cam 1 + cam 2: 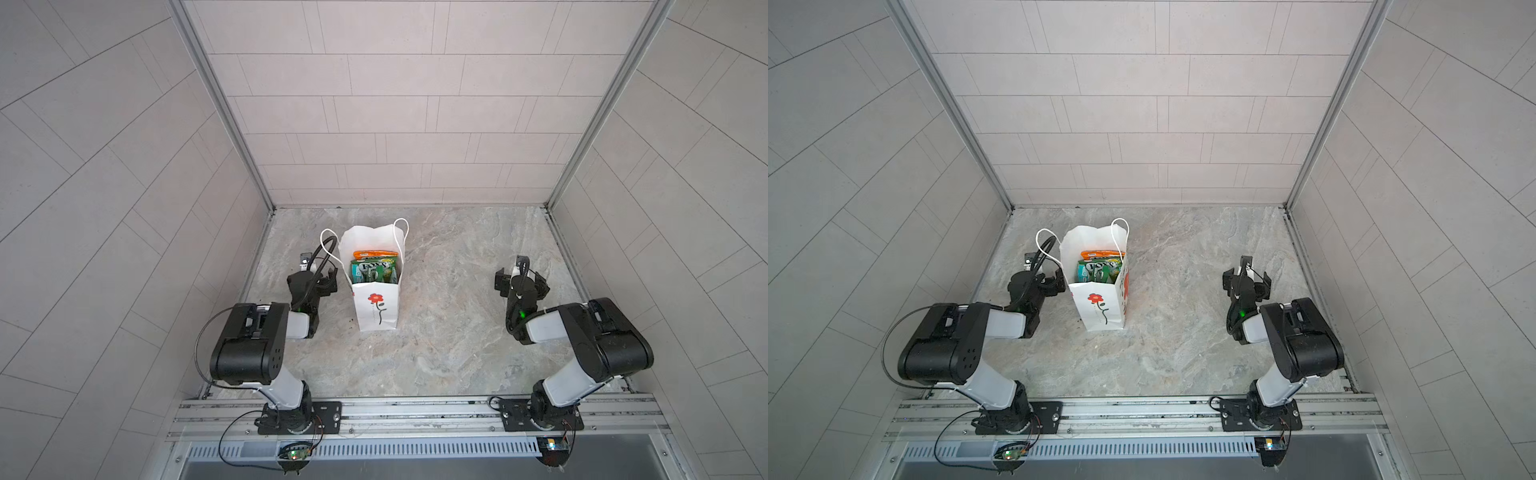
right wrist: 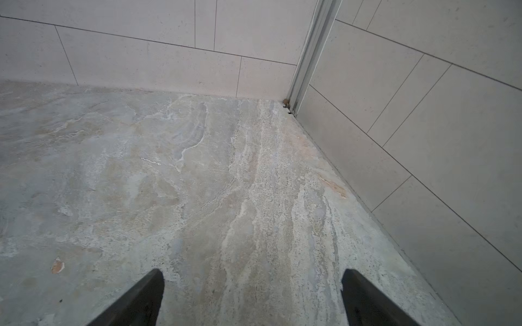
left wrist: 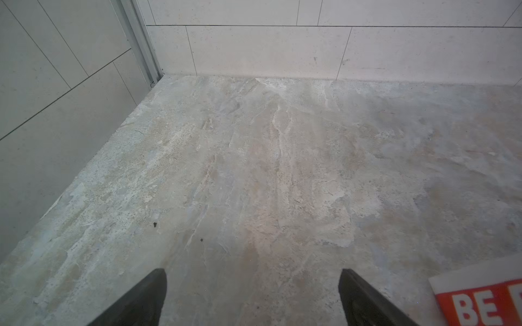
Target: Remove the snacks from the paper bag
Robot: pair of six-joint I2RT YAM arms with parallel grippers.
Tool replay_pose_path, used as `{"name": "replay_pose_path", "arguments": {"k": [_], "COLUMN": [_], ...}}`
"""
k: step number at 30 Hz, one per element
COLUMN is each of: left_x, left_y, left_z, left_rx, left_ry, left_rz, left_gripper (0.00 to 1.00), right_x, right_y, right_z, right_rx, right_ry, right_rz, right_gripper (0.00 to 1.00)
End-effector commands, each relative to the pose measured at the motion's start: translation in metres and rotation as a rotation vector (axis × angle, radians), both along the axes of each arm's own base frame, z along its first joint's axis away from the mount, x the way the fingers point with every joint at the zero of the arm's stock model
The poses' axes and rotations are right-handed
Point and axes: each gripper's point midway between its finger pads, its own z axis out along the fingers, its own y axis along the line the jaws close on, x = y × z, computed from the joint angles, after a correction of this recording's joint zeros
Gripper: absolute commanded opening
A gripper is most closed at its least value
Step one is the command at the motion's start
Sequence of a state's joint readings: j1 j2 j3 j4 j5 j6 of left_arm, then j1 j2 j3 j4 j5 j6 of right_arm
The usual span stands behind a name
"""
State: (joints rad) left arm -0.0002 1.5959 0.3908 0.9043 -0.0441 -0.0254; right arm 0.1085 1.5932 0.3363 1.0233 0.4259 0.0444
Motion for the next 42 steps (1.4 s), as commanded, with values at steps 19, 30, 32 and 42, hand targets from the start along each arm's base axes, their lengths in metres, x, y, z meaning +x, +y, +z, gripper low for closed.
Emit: {"name": "replay_pose_path", "arguments": {"k": [19,30,32,42], "left_x": [0.004,-0.014,-0.023,-0.102], "left_y": [0.000,0.029,0.044,0.113], "left_z": [0.009,0.025,0.033,0.087], "left_rx": [0.005,0.002,0.003,0.063], "left_ry": [-0.025,-0.105,-0.116,-0.025], "left_rz": [-0.008,0.178,0.276,0.817], "left_gripper": [1.00,1.00,1.00,1.00], "right_x": [0.002,0.002,0.002,-0.011], "right_y": [0.000,0.000,0.001,-0.005], "right_z": [0.005,0.006,0.012,0.061], "right_rx": [-0.008,-0.007,-0.007,0.050], "right_ry": [-0.011,-0.014,-0.017,-0.035], "right_rz": [-0.001,0.000,0.004,-0.046], "right_gripper": [0.99,0.99,1.00,1.00]}}
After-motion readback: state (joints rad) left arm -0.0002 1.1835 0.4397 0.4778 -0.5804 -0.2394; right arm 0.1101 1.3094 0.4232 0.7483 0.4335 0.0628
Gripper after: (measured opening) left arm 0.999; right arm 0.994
